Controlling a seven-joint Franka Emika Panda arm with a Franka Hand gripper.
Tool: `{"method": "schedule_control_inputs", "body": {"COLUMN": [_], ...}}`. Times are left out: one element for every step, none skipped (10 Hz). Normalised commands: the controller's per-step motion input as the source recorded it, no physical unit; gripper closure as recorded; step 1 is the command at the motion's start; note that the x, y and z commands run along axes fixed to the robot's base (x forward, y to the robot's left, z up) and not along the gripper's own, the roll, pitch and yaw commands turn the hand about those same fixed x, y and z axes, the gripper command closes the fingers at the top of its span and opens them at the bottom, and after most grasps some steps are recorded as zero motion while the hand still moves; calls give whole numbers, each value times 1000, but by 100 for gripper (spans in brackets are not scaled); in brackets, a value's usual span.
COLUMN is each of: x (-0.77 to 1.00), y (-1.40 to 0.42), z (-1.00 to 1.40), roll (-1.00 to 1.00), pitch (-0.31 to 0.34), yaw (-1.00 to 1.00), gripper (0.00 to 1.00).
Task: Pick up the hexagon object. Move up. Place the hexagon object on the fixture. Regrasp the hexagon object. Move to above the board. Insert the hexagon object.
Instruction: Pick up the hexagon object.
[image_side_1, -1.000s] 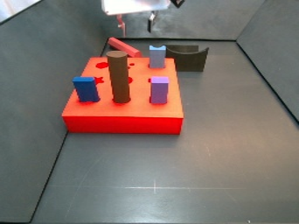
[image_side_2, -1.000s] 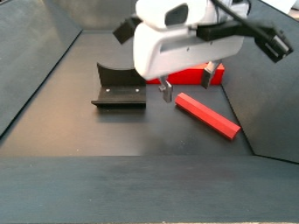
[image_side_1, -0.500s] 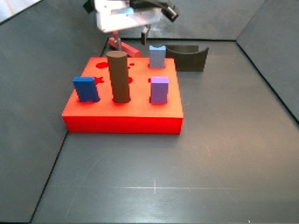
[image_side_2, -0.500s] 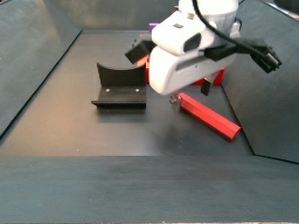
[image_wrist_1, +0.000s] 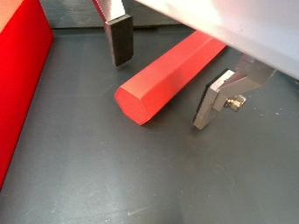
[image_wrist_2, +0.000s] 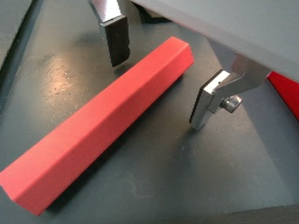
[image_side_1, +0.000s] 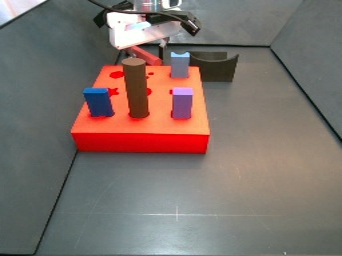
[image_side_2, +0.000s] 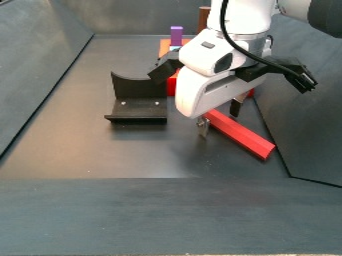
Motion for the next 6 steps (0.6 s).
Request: {"method": "schedule_control_inputs", "body": {"x": [-37, 0, 0, 0, 0, 0], "y": [0, -114, 0, 0, 0, 0], "z": [-3, 0, 0, 0, 0, 0], "roll": [-6, 86, 0, 0, 0, 0], "pitch": [-96, 0, 0, 0, 0, 0], "yaw": [0, 0, 0, 0, 0, 0], "gripper": [0, 0, 100, 100, 100, 100]}}
